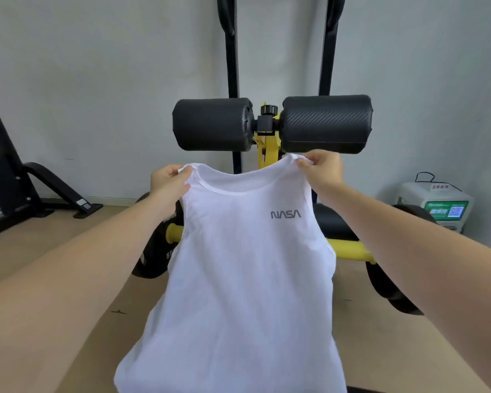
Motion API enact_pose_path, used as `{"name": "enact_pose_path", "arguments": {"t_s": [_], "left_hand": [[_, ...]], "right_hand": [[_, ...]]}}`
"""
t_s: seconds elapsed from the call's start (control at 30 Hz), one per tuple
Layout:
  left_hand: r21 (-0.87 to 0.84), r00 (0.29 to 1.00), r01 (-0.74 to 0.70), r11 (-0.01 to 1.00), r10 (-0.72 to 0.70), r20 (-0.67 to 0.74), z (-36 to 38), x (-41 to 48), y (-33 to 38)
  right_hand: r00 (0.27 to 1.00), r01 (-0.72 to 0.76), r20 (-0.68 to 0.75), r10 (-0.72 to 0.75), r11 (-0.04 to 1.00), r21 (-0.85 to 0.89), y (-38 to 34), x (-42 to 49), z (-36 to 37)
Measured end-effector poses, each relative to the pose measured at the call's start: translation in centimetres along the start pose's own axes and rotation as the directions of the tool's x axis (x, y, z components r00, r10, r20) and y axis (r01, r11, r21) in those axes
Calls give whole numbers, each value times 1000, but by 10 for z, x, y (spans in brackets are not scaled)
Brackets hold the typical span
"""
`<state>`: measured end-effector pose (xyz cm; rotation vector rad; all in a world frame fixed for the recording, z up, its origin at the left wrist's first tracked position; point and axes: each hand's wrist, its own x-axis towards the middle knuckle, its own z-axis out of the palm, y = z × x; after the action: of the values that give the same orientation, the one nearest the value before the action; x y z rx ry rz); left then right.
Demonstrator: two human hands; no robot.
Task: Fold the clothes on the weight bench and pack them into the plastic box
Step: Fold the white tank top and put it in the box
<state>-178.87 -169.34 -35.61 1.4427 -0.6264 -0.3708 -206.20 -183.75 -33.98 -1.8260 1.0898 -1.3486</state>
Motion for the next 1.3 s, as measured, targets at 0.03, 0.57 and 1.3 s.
{"name": "enact_pose_path", "arguments": {"t_s": [0.03,0.57,1.3], "left_hand": [[0,1000,15,1000,-15,4,-5,-1,-7],[90,977,36,995,-55,208,-87,-99,-20],[367,591,-754,544,320,740,-85,-307,-23]], "right_hand": [[1000,-19,22,19,1000,-8,9,-5,1],[953,132,296,-59,963,-236,22,-112,-62],[881,13,464,90,977,-214,39,-298,-139]]}}
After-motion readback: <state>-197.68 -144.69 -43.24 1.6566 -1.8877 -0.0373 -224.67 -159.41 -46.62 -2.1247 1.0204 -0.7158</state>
